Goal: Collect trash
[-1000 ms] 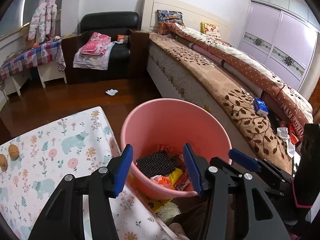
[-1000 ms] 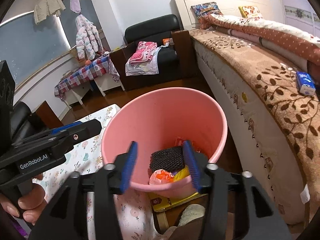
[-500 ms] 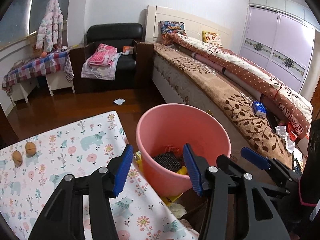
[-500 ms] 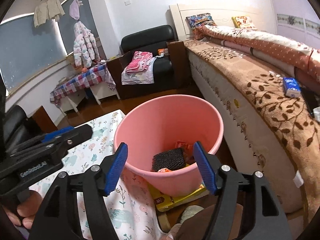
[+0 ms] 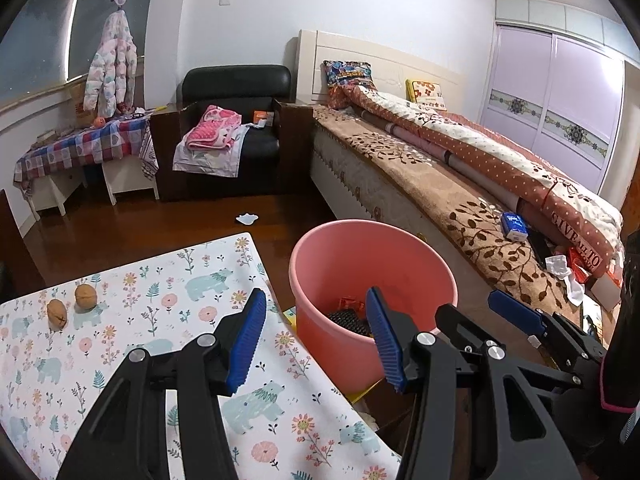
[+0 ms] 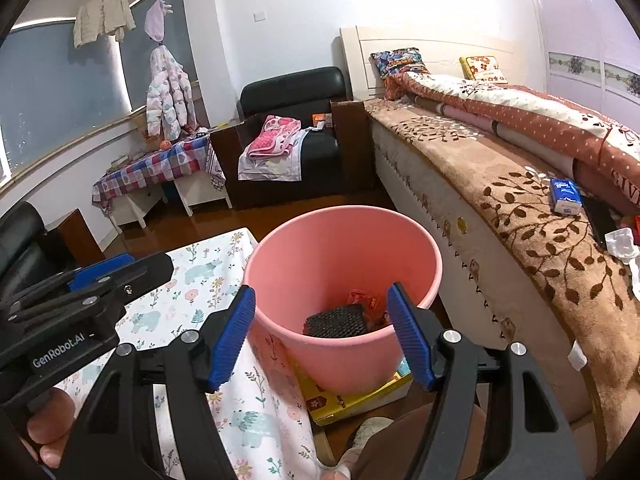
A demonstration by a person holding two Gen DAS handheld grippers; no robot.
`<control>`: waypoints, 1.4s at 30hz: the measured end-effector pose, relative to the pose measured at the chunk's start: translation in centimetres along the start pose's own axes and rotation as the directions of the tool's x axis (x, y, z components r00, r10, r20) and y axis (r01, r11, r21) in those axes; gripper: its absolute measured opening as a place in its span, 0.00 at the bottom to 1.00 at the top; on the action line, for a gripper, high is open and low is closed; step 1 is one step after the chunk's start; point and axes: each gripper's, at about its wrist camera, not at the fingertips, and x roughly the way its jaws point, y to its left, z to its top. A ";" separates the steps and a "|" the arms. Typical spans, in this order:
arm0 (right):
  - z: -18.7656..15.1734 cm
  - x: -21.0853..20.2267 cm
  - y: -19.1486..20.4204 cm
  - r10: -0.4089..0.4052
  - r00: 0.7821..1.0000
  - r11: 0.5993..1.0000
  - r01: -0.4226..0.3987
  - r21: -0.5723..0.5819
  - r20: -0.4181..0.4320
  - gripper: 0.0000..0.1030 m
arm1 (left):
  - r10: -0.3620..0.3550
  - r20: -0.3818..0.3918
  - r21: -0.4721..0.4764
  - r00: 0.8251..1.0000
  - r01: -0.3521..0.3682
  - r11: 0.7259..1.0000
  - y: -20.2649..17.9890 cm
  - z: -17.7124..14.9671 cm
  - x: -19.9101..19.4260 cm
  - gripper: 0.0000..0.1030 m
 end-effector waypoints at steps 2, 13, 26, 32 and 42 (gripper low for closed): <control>0.0 -0.3 0.3 -0.001 1.000 1.000 0.001 -0.004 0.005 0.67 | -0.001 0.006 -0.005 1.000 0.001 1.000 0.1 0.0 -0.4 0.50; 0.0 -1.9 1.3 -0.021 0.999 1.000 0.022 -0.012 0.040 0.67 | 0.001 0.025 -0.020 1.000 -0.001 1.000 0.8 -0.7 -1.9 0.50; -0.2 -2.4 2.2 -0.029 0.999 0.999 0.030 -0.022 0.045 0.67 | 0.000 0.037 -0.032 0.999 0.001 0.999 1.2 -1.1 -2.5 0.50; -0.3 -2.4 2.3 -0.032 0.999 0.999 0.033 -0.022 0.044 0.67 | -0.001 0.037 -0.034 0.999 0.002 0.999 1.3 -1.2 -2.6 0.50; -0.5 -2.4 2.0 -0.048 0.998 0.999 0.048 -0.012 0.046 0.67 | 0.001 0.037 -0.044 0.999 0.000 0.999 1.3 -1.3 -2.7 0.50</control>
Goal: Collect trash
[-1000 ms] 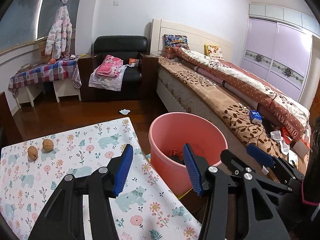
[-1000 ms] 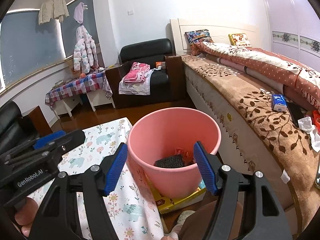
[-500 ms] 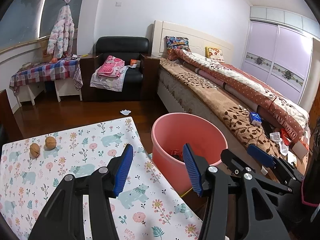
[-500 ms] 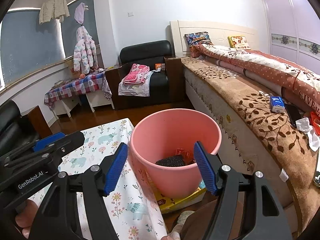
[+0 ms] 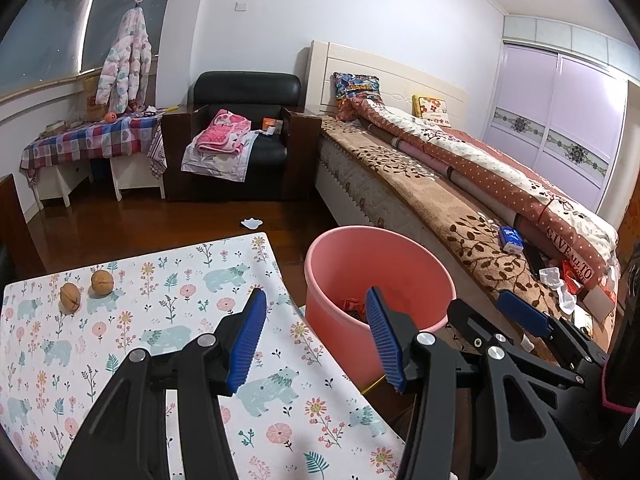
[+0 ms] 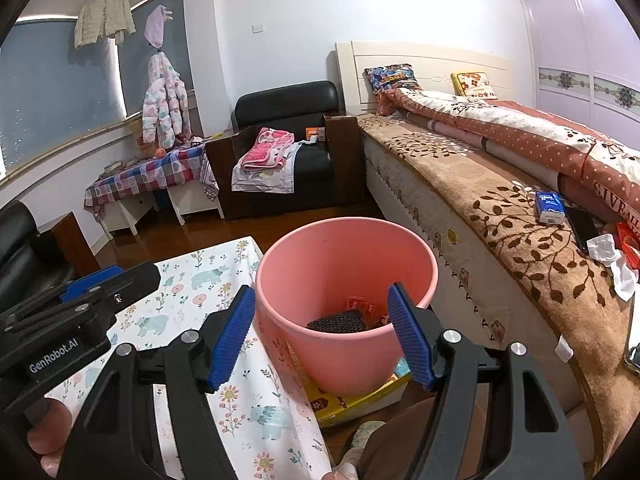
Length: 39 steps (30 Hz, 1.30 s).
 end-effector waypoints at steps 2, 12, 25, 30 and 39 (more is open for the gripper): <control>0.0 0.0 0.0 0.001 1.000 1.000 -0.001 -0.001 -0.001 0.67 | 0.000 -0.001 0.001 1.000 0.000 1.000 0.0 0.0 0.0 0.50; 0.0 0.1 -0.1 0.000 1.000 1.000 0.000 0.003 -0.003 0.67 | 0.000 -0.002 -0.002 1.000 0.000 1.000 0.0 0.0 0.0 0.50; 0.0 0.2 -0.2 -0.002 1.000 1.000 0.002 0.004 -0.002 0.67 | -0.001 -0.002 -0.002 1.000 0.001 1.000 0.1 0.0 0.0 0.50; -0.1 0.2 -0.1 -0.003 1.000 1.000 0.003 0.006 0.001 0.67 | -0.001 -0.003 -0.004 1.000 0.001 1.000 0.2 0.1 0.1 0.50; -0.1 0.1 0.0 -0.002 1.000 1.000 0.002 0.006 0.002 0.67 | -0.001 -0.002 -0.003 1.000 0.001 1.000 0.2 0.1 0.1 0.50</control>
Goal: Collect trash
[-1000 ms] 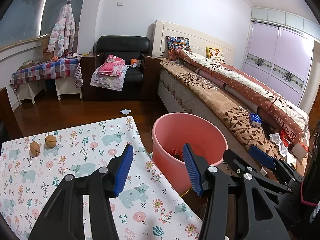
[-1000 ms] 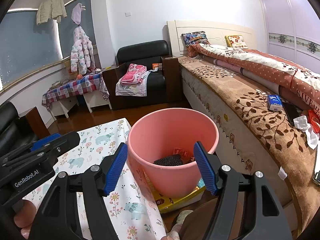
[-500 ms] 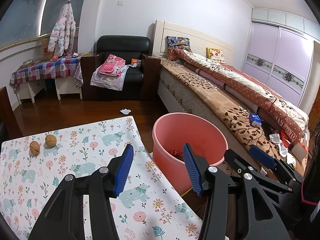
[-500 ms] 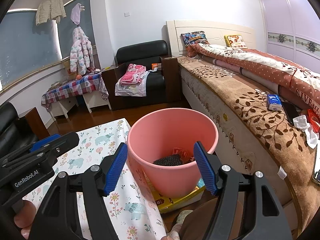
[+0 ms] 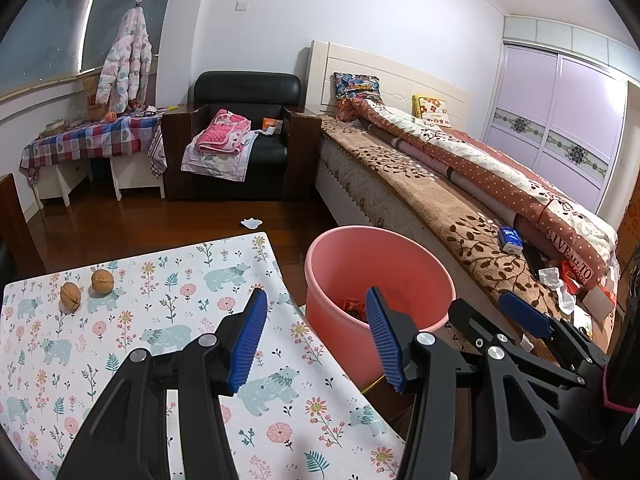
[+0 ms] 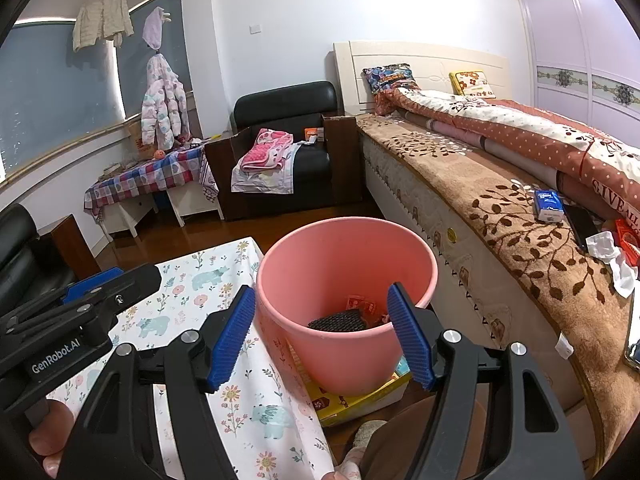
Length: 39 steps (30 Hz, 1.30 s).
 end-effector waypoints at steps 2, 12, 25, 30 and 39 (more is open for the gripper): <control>0.0 0.0 0.0 0.000 1.000 1.000 0.000 -0.002 0.000 0.67 | 0.000 0.001 0.000 1.000 0.000 1.000 0.0 0.0 0.0 0.50; 0.0 0.0 0.0 0.000 1.000 1.000 0.000 -0.002 0.001 0.67 | -0.001 -0.002 -0.001 1.000 0.001 1.000 0.0 0.0 0.0 0.50; 0.0 -0.1 0.2 0.004 1.000 1.000 -0.004 -0.001 0.000 0.67 | -0.005 -0.002 -0.003 1.000 0.005 1.000 -0.3 0.1 -0.2 0.50; 0.0 -0.1 0.2 0.004 1.000 1.000 -0.004 -0.001 0.000 0.67 | -0.006 -0.002 -0.003 1.000 0.006 1.000 -0.3 0.2 -0.3 0.50; 0.1 -0.3 0.5 0.008 1.000 1.000 -0.008 0.009 -0.004 0.67 | -0.007 -0.003 -0.006 1.000 0.007 1.000 -0.4 0.2 -0.2 0.50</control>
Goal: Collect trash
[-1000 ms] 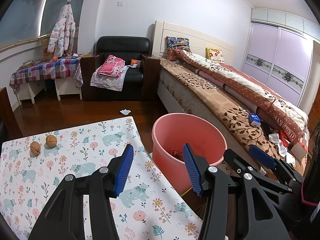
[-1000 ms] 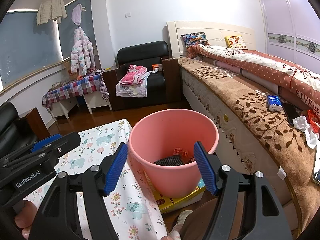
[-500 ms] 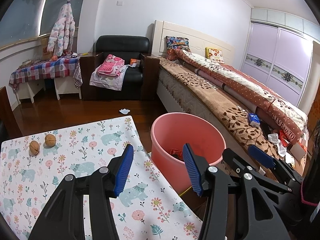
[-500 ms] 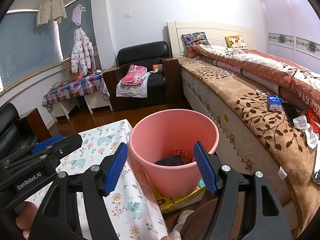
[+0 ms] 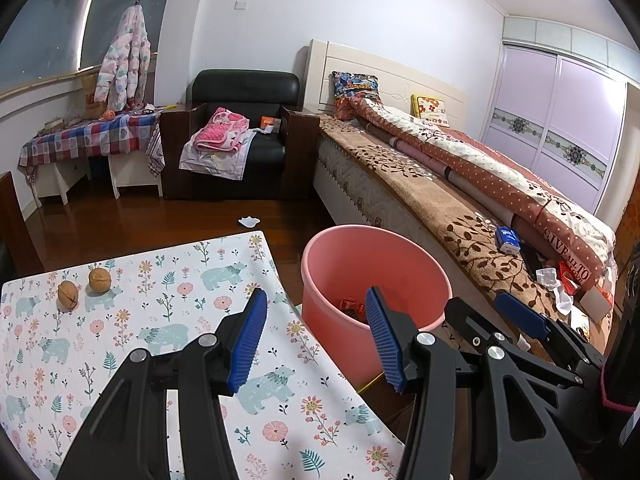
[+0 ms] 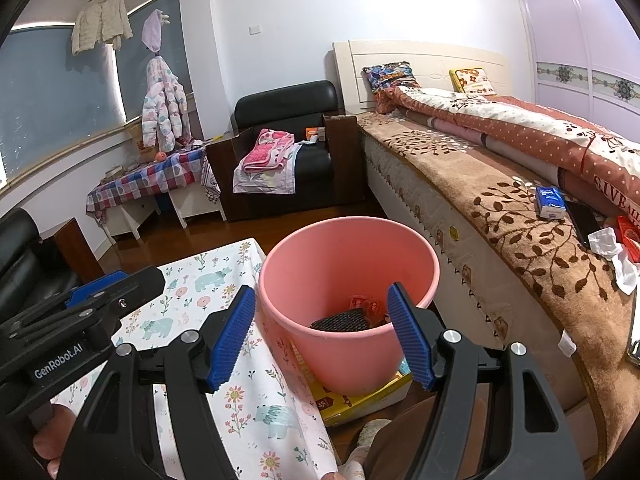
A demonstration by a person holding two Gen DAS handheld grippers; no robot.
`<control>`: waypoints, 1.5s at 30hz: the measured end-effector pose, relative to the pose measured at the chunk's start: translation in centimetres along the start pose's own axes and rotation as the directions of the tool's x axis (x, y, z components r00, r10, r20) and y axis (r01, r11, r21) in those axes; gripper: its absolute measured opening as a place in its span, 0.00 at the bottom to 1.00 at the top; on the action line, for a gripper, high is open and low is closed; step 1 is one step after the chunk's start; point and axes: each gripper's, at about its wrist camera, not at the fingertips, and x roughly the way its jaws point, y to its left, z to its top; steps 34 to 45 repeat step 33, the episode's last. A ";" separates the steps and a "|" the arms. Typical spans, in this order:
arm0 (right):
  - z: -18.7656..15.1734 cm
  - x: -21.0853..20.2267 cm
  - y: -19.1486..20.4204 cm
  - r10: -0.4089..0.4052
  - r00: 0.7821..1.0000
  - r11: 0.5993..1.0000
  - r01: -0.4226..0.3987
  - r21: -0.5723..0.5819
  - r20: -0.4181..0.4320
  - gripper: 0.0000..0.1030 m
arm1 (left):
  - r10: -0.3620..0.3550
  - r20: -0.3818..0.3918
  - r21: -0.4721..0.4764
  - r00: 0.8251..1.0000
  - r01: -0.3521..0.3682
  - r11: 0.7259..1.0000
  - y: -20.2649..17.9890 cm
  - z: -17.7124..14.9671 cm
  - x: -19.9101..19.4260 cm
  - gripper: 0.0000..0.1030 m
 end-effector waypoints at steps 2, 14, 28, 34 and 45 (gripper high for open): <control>0.0 0.0 0.0 0.002 1.000 1.000 -0.002 -0.001 -0.001 0.67 | 0.001 0.000 0.000 1.000 -0.001 1.000 0.0 0.0 0.0 0.50; 0.0 0.1 0.0 0.000 1.000 1.000 0.000 0.000 -0.004 0.67 | -0.002 -0.006 0.002 1.000 0.002 1.000 0.1 -0.2 0.4 0.50; -0.3 0.6 0.1 0.000 1.000 1.000 0.000 -0.006 -0.016 0.67 | -0.002 -0.030 -0.005 1.000 0.001 1.000 0.7 -0.7 1.0 0.50; -0.3 0.6 0.1 0.001 1.000 1.000 -0.001 -0.006 -0.017 0.67 | -0.002 -0.030 -0.007 1.000 0.002 1.000 0.9 -0.7 1.1 0.50; -0.3 0.6 0.1 0.001 1.000 1.000 -0.001 -0.006 -0.017 0.67 | -0.002 -0.030 -0.007 1.000 0.002 1.000 0.9 -0.7 1.1 0.50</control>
